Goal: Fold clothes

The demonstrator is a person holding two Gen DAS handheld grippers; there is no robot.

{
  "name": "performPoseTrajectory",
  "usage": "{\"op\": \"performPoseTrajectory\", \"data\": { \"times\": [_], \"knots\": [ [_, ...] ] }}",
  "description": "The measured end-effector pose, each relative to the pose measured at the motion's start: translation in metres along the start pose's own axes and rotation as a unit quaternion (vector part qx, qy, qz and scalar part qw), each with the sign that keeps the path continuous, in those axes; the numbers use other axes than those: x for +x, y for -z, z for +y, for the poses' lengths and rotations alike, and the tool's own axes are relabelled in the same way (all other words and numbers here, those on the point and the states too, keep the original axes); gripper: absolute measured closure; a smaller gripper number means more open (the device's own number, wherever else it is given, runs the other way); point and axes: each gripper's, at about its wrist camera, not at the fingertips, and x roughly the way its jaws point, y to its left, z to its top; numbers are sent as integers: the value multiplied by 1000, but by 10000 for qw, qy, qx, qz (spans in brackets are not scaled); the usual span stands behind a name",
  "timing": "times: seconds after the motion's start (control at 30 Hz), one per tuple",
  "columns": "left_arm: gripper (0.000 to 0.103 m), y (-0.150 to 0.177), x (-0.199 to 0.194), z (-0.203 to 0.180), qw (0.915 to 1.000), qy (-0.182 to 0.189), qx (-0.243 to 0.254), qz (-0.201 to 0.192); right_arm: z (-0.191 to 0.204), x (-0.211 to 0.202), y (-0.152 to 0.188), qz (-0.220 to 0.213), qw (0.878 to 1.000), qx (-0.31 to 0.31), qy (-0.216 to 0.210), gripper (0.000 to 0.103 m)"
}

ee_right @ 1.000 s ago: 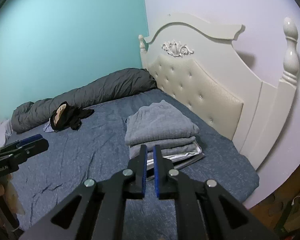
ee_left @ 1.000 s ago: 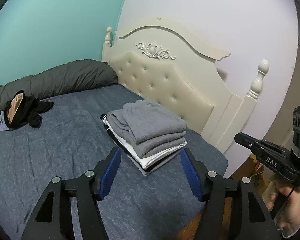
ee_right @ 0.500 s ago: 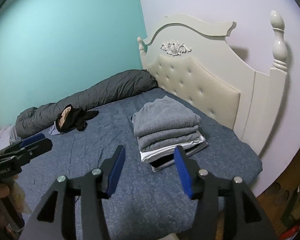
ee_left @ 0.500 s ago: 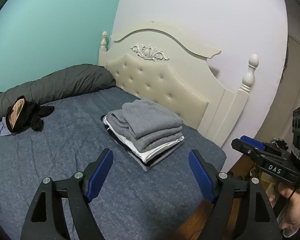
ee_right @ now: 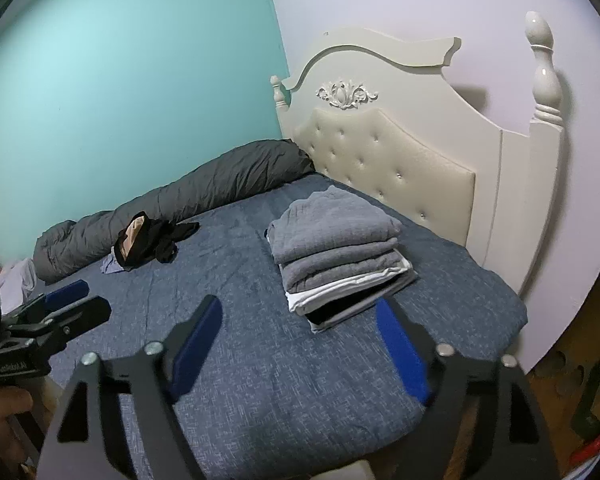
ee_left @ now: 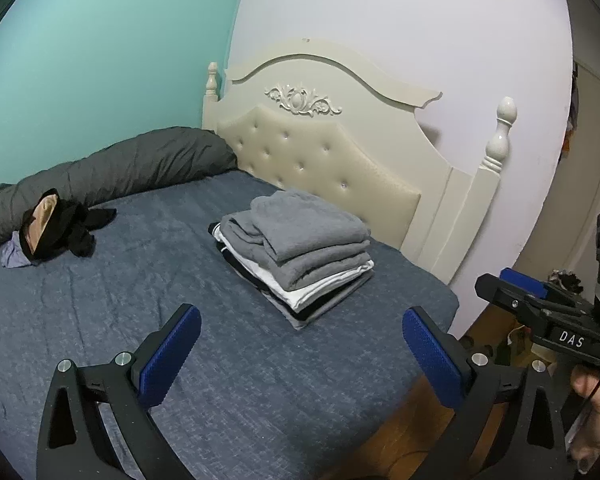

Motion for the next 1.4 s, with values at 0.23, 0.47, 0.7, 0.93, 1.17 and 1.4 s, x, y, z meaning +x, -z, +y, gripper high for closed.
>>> {"op": "performPoseTrajectory", "data": {
  "times": [0.23, 0.47, 0.7, 0.93, 1.17, 1.4],
  "knots": [
    [0, 6, -5, 5, 9998, -176, -116, -57, 0, -4, 9, -77, 9998, -32, 171, 13],
    [0, 13, -10, 9, 9995, -286, -125, -61, 2, -6, 16, -44, 9998, -55, 161, 13],
    [0, 17, -14, 5, 9992, -400, -9, -86, 7, -7, 19, -7, 9999, -97, 127, 13],
    [0, 21, -16, 0, 9995, -306, 15, -14, 8, -7, 22, 20, 9999, -115, 127, 13],
    [0, 25, -18, 0, 9996, -283, 11, -3, 7, -7, 24, 35, 9999, -84, 115, 13],
    [0, 27, -18, -1, 9997, -264, 4, 3, 7, -3, 29, 122, 9998, -86, 100, 13]
  ]
}}
